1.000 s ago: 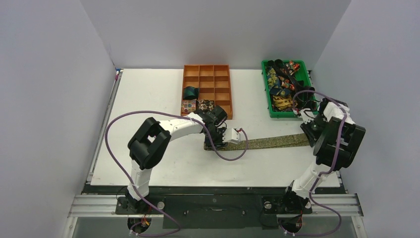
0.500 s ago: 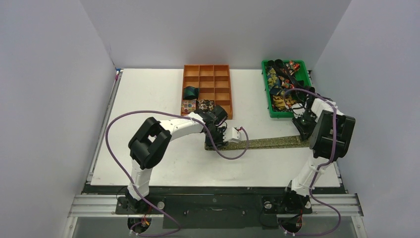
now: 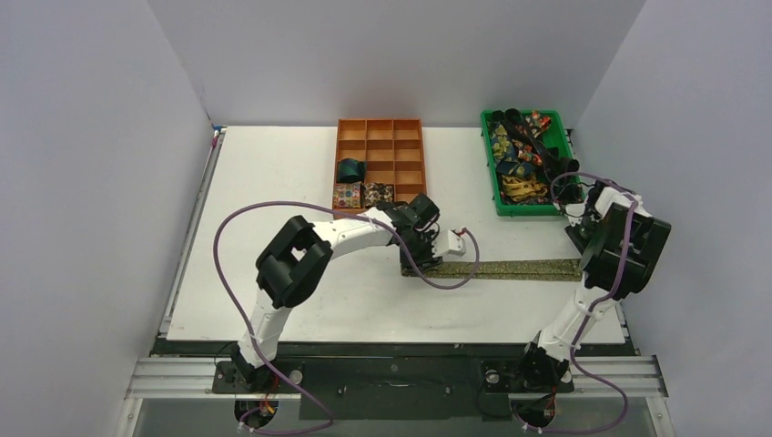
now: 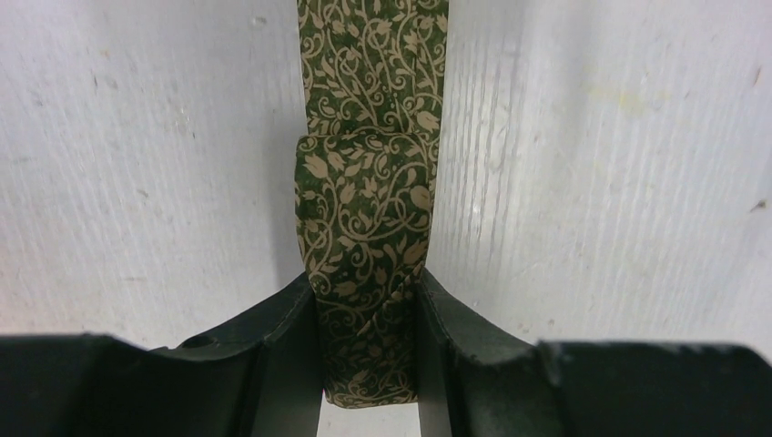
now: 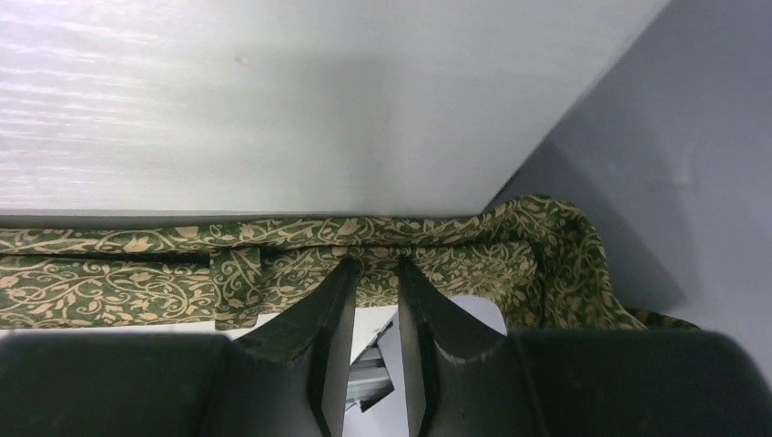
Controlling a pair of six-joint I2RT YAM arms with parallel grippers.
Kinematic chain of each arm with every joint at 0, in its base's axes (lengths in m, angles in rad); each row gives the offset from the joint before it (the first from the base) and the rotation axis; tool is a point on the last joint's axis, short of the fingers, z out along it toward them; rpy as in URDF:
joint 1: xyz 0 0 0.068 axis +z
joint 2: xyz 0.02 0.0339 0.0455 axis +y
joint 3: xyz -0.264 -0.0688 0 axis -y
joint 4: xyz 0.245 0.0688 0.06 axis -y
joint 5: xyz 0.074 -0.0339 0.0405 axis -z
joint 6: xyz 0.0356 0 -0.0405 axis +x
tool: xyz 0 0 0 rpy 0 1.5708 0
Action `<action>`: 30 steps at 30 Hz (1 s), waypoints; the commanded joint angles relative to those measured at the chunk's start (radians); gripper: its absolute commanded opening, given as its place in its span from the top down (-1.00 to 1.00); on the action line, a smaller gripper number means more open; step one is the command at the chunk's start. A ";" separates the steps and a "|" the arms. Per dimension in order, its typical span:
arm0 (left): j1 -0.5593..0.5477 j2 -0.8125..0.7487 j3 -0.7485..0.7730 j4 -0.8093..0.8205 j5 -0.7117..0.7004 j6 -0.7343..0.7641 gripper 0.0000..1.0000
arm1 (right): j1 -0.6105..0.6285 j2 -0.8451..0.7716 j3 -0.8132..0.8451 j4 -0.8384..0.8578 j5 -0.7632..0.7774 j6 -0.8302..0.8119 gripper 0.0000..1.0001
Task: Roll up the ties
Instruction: Roll the tie at the center of the board.
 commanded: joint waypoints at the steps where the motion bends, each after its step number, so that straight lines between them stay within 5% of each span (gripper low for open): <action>1: -0.016 0.078 0.019 0.009 0.039 -0.083 0.33 | -0.008 0.034 0.052 0.060 -0.013 0.021 0.56; 6: -0.012 0.027 -0.010 0.030 0.048 -0.089 -0.06 | -0.001 -0.094 0.068 -0.057 -0.174 0.025 0.41; 13: 0.030 -0.188 -0.073 0.130 0.095 -0.171 -0.95 | 0.037 -0.282 0.136 -0.289 -0.512 0.109 -0.09; 21: 0.204 -0.453 -0.285 0.438 0.283 -0.650 -0.93 | 0.283 -0.430 -0.008 -0.123 -0.857 0.508 -0.24; 27: 0.336 -0.462 -0.639 1.222 0.487 -1.423 -0.93 | 0.467 -0.390 -0.150 0.066 -0.990 0.748 0.03; 30: 0.276 -0.398 -0.550 1.126 0.517 -1.444 -0.93 | 0.529 -0.378 -0.236 0.145 -1.003 0.856 0.10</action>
